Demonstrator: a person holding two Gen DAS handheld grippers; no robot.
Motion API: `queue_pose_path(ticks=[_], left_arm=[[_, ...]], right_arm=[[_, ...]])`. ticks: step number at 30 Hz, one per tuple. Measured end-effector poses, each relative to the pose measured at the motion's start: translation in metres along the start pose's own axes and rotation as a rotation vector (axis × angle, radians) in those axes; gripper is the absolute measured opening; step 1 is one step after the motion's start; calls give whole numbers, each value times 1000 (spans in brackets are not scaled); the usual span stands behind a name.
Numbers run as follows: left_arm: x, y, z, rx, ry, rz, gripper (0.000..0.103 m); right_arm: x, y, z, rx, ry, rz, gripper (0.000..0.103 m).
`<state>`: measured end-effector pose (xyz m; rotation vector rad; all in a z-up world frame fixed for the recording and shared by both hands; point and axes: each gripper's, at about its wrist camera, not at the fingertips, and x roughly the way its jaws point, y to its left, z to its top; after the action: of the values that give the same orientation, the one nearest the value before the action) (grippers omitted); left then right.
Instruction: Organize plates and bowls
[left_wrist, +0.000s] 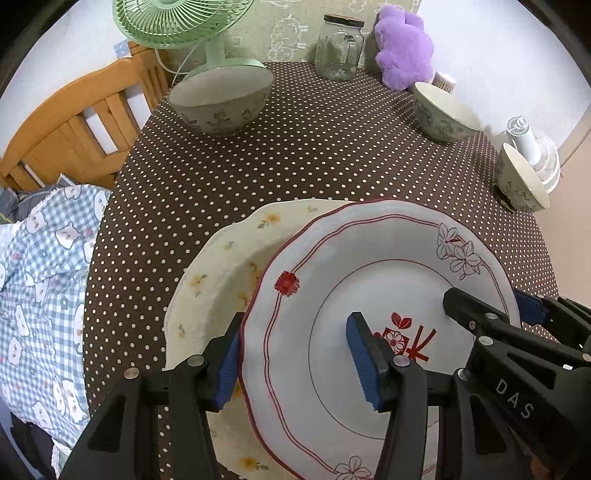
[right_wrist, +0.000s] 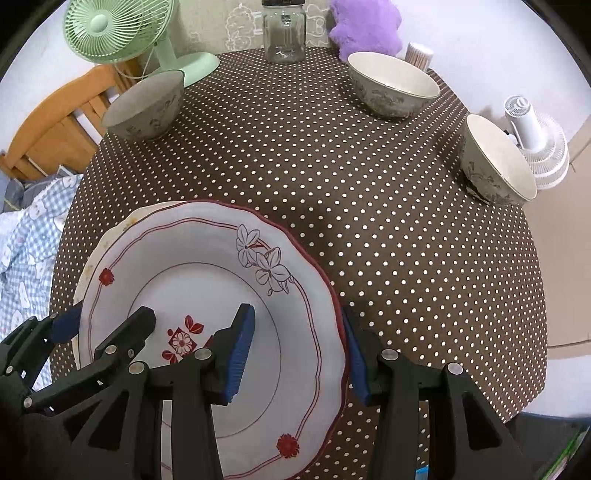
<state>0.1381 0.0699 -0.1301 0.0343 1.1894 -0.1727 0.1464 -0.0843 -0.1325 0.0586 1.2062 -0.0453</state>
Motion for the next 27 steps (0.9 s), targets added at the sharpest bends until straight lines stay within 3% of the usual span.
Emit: queue_pose_path(ticks=[17, 27], left_arm=[[5, 6, -7, 18, 6, 78, 54], [8, 3, -3, 22, 36, 103, 58]], right_arm=[[9, 14, -3, 3, 23, 2, 50], [-3, 6, -13, 10, 41, 53, 46]])
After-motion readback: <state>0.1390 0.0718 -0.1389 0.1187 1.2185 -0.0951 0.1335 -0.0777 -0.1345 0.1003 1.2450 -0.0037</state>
